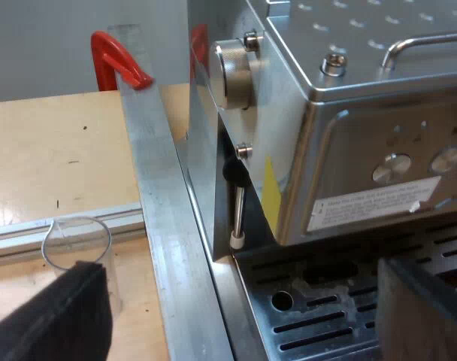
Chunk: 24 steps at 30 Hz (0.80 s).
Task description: Grind coffee beans and then tamp
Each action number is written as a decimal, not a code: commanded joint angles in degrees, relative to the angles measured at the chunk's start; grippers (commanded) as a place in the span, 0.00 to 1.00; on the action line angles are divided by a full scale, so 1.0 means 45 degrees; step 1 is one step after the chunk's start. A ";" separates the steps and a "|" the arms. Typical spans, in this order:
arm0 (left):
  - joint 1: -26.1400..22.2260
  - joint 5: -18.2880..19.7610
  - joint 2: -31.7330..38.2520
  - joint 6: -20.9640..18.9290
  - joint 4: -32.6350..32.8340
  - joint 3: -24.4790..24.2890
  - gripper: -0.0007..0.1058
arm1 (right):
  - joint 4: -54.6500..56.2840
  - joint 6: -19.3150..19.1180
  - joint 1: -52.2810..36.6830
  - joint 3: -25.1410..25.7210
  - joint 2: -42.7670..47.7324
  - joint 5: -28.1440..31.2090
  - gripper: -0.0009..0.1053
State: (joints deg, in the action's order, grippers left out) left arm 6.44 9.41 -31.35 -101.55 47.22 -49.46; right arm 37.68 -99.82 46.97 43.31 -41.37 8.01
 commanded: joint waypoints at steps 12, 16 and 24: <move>-0.0070 -0.1112 0.1030 -0.0048 0.1295 -0.0142 0.69 | 0.3251 -0.0661 -0.4484 0.0154 0.4082 -0.0224 0.63; -0.0070 -0.1110 0.1778 0.0049 0.1658 -0.0142 0.69 | 0.3295 -0.0668 -0.4784 0.0154 0.4907 -0.0065 0.63; -0.0070 -0.1474 0.3486 0.0313 0.2502 -0.0142 0.69 | 0.3295 -0.0678 -0.4778 0.0154 0.6148 0.1009 0.63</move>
State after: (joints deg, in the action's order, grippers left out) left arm 6.03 4.25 -17.33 -101.06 57.47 -49.61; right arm 52.87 -102.16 25.74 43.60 -13.20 12.49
